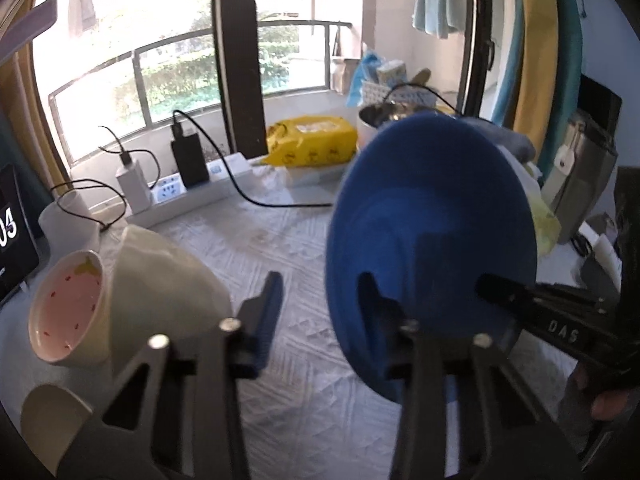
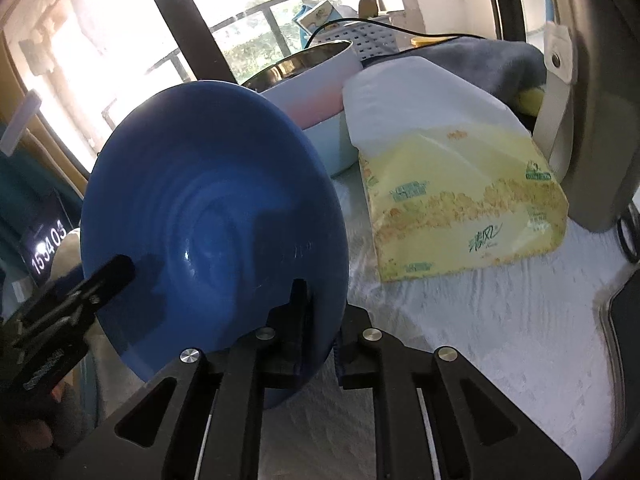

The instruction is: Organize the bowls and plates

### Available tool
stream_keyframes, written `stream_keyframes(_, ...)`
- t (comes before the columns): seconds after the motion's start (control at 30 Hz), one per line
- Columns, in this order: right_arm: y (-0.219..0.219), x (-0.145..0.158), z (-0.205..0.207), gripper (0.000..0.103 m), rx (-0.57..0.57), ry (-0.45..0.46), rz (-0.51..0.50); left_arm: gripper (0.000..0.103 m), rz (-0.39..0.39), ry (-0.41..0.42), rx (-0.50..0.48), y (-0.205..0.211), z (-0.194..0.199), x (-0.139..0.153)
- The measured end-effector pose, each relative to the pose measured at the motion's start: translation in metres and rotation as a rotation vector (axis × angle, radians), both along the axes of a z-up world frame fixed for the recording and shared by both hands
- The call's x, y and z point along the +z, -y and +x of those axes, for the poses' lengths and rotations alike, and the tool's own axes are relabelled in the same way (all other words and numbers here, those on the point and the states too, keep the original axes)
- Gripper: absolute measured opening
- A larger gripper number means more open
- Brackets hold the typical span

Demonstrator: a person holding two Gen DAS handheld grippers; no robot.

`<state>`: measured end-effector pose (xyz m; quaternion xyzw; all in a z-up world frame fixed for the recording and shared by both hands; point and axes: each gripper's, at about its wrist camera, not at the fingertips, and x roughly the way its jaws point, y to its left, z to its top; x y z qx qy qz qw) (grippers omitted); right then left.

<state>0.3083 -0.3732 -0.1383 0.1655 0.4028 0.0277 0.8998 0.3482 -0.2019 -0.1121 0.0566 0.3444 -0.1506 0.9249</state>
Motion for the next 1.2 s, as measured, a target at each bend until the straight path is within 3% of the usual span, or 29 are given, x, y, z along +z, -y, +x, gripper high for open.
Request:
stream_keyframes(0.03,0.0,0.0,-0.001,0.013,0.002,0.002,0.003,0.025,0.006,-0.002,-0.007,0.002,0.0,-0.001)
stream_keyframes(0.23,-0.002,0.004,-0.01,0.013,0.008,0.021,0.003,0.022,0.015,0.026,-0.027,0.01,-0.009,0.005)
stream_keyframes(1.2,-0.028,0.041,-0.066,0.018,0.01,0.056,-0.047,0.022,-0.03,0.066,-0.026,-0.019,-0.066,0.031)
